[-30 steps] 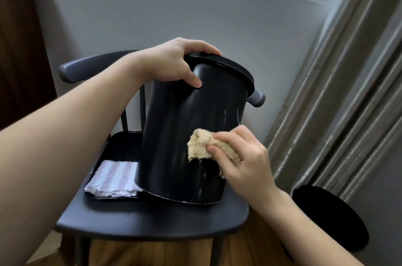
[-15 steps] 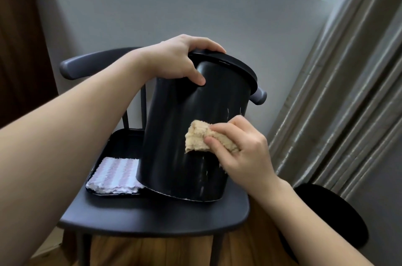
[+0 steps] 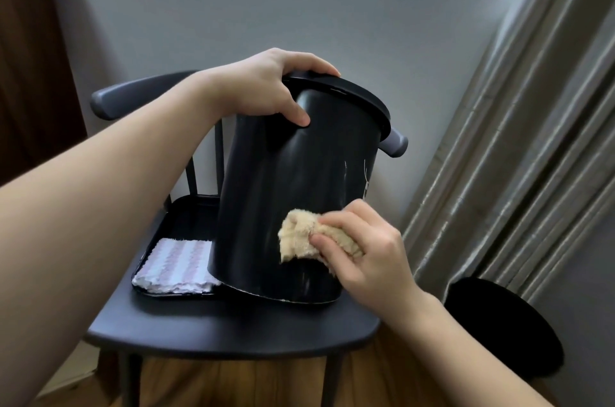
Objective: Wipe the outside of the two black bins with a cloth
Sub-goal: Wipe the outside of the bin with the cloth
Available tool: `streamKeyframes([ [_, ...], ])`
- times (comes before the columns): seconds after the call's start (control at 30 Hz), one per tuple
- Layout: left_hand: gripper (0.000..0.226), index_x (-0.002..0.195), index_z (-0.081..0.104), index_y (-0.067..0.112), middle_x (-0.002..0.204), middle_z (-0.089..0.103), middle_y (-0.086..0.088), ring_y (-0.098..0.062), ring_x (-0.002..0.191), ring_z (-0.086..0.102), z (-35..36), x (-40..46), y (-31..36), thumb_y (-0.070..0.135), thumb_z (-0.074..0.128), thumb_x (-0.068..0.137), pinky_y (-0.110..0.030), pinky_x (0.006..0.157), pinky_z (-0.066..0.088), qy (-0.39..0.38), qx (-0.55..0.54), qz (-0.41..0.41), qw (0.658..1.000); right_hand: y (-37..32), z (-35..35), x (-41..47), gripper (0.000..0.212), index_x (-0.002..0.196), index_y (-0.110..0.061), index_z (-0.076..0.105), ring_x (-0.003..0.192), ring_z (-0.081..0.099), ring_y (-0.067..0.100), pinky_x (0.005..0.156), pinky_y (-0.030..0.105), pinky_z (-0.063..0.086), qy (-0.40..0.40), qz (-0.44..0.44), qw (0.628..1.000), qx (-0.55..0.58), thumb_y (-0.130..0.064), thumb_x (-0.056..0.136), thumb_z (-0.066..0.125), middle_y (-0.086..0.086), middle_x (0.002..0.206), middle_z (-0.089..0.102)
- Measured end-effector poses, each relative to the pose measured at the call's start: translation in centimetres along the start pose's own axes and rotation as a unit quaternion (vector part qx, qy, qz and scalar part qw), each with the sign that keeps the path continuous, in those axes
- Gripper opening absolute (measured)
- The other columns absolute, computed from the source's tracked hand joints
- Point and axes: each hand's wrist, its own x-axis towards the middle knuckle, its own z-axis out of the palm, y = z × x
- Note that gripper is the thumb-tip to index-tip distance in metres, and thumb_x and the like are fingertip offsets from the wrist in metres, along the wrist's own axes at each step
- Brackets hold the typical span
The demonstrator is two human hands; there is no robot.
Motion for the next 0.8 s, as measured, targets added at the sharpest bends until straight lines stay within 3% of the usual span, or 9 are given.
streamKeyframes([
  [0.17,0.069,0.129,0.064,0.045,0.119,0.067,0.019,-0.004,0.107,0.066,-0.1,0.0,-0.1,0.001,0.080,0.078,-0.020,0.088,0.055,-0.001,0.002,0.001,1.000,-0.2,0.1,-4.2,0.018,0.098,-0.010,0.072,0.074,0.058,0.013,0.064,0.030,0.052,-0.140,-0.033,0.989,0.047,-0.026,0.091,0.072,0.000,0.088,0.058],
  [0.37,0.068,0.127,0.064,0.048,0.113,0.067,0.024,-0.003,0.104,0.067,-0.2,-0.1,-0.2,0.002,0.080,0.079,-0.017,0.083,0.056,-0.001,0.003,0.000,1.000,1.0,-0.5,-0.8,0.015,0.096,-0.005,0.072,0.079,0.061,0.012,0.071,0.027,0.052,0.010,0.012,1.000,0.005,-0.018,0.088,0.072,0.002,0.088,0.061],
  [0.47,0.068,0.123,0.065,0.050,0.106,0.068,0.029,-0.001,0.101,0.068,-0.2,-0.2,-0.2,0.001,0.081,0.079,-0.014,0.078,0.055,-0.002,-0.001,-0.002,1.000,1.0,-0.3,-2.1,0.017,0.096,-0.006,0.072,0.078,0.060,0.012,0.070,0.025,0.051,-0.032,0.003,0.999,0.034,-0.021,0.090,0.071,0.001,0.089,0.059],
  [0.6,0.068,0.126,0.064,0.048,0.115,0.068,0.021,-0.005,0.105,0.068,-0.3,-0.3,-0.3,0.002,0.080,0.079,-0.023,0.087,0.057,0.000,-0.001,-0.004,1.000,0.5,0.1,-5.1,0.017,0.098,-0.009,0.071,0.076,0.057,0.011,0.066,0.025,0.050,-0.139,-0.025,0.987,0.073,-0.025,0.092,0.071,-0.002,0.089,0.057],
  [0.67,0.068,0.127,0.064,0.048,0.117,0.068,0.020,-0.005,0.106,0.067,-0.3,-0.4,-0.2,0.002,0.080,0.079,-0.024,0.089,0.057,0.001,0.001,-0.004,1.000,0.6,0.1,-4.4,0.017,0.098,-0.008,0.071,0.076,0.058,0.012,0.067,0.026,0.051,-0.126,-0.034,0.990,0.062,-0.025,0.093,0.070,0.000,0.089,0.058],
  [0.8,0.068,0.124,0.064,0.050,0.113,0.067,0.025,-0.004,0.106,0.066,-0.2,-0.5,-0.2,0.003,0.081,0.079,-0.024,0.089,0.056,0.005,0.007,-0.005,1.000,0.9,-0.3,-1.7,0.014,0.096,-0.005,0.072,0.078,0.060,0.013,0.070,0.028,0.052,-0.010,0.004,1.000,0.017,-0.016,0.088,0.073,0.002,0.088,0.060],
])
